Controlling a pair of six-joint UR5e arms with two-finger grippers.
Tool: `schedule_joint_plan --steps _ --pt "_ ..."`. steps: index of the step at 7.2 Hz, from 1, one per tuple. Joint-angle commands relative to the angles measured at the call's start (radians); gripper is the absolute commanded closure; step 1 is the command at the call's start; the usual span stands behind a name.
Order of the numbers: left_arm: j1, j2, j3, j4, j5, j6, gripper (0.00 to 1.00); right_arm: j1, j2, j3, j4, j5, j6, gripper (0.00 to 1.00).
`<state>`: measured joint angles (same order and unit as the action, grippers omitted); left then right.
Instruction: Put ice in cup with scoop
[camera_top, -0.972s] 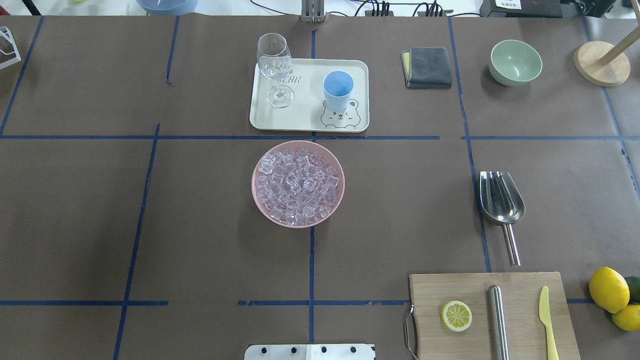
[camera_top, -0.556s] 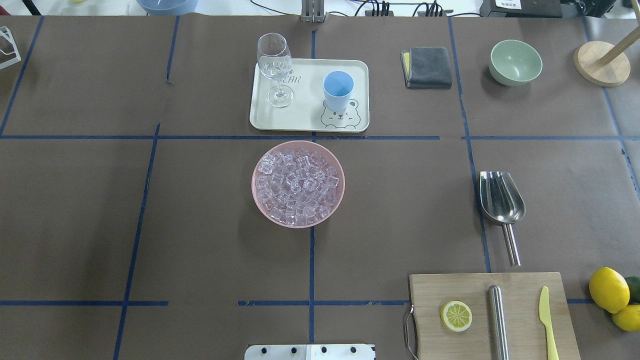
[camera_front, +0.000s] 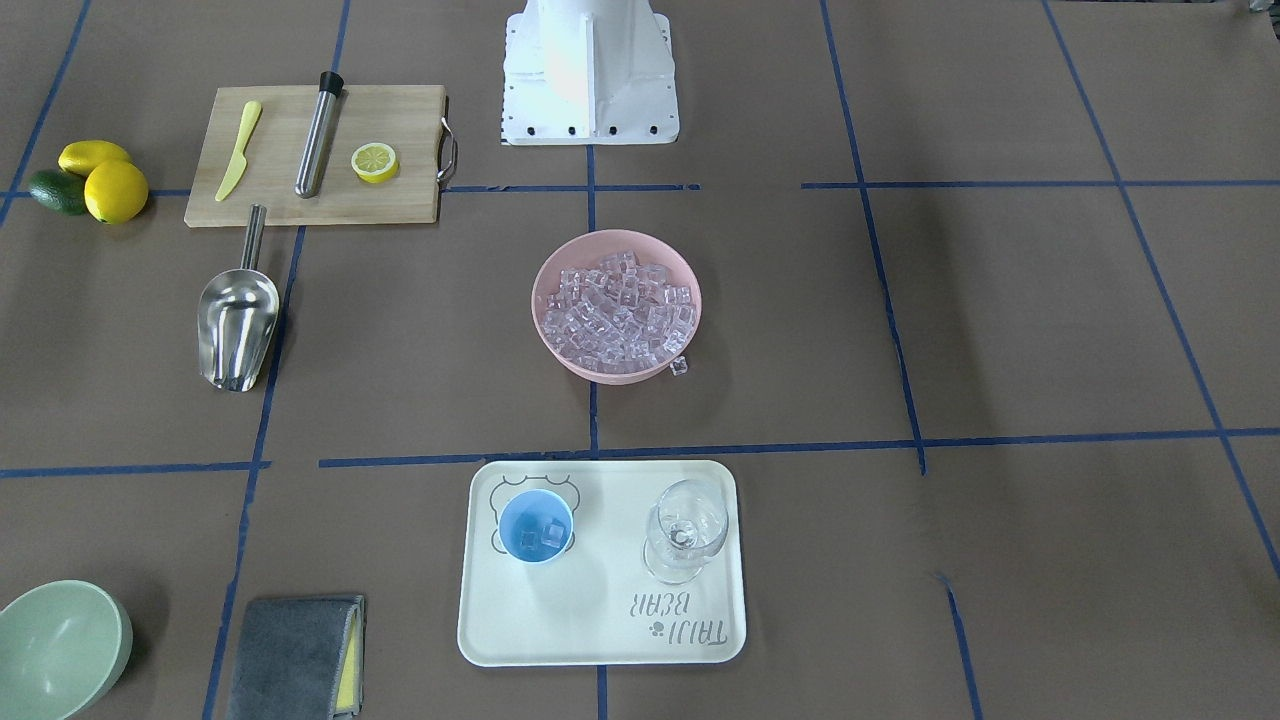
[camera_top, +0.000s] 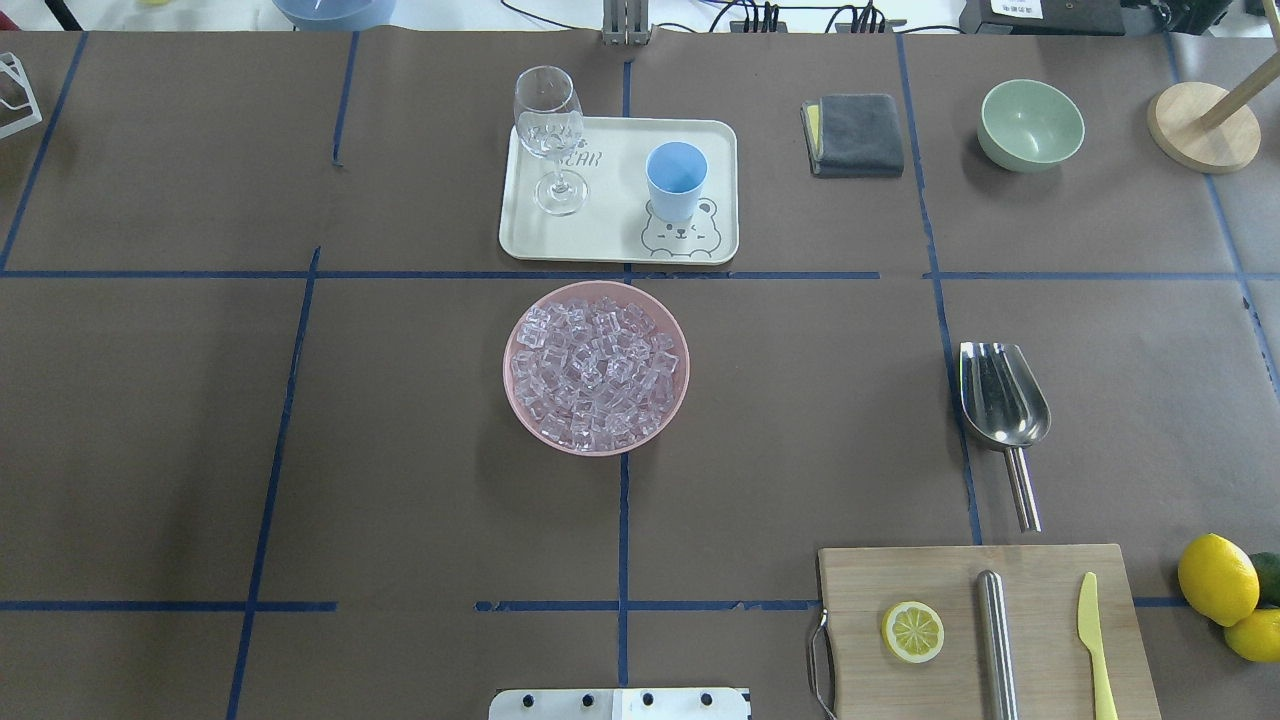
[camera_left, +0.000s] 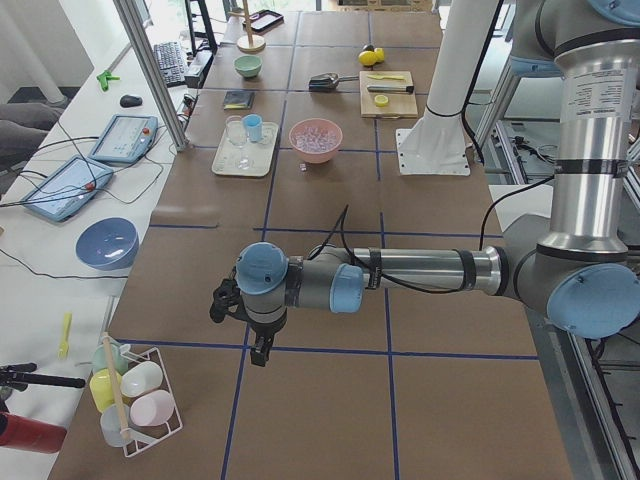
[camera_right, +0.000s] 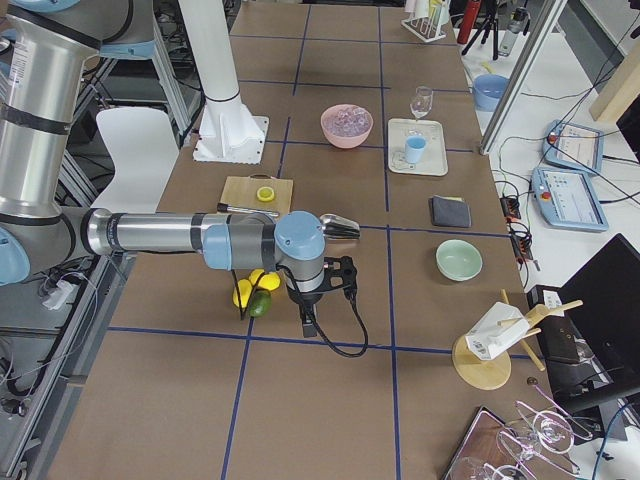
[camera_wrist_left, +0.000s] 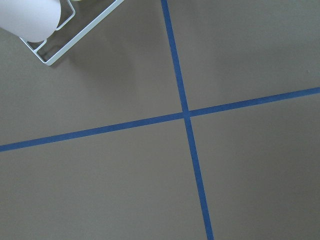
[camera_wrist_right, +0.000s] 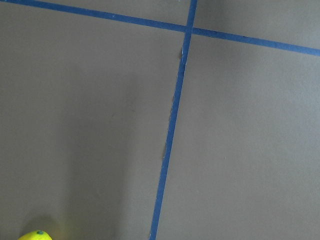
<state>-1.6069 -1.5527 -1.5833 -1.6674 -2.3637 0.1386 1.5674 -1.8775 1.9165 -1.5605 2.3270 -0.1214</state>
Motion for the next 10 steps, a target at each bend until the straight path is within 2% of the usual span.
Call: schedule_joint_plan --steps 1,10 --pt "0.001 0.003 0.0 0.0 0.0 0.001 0.0 0.0 0.008 -0.002 0.003 -0.005 -0.001 0.0" --pt "0.001 0.025 -0.017 0.002 -0.008 0.003 0.0 0.0 0.003 -0.02 0.0 0.0 -0.014 0.0"
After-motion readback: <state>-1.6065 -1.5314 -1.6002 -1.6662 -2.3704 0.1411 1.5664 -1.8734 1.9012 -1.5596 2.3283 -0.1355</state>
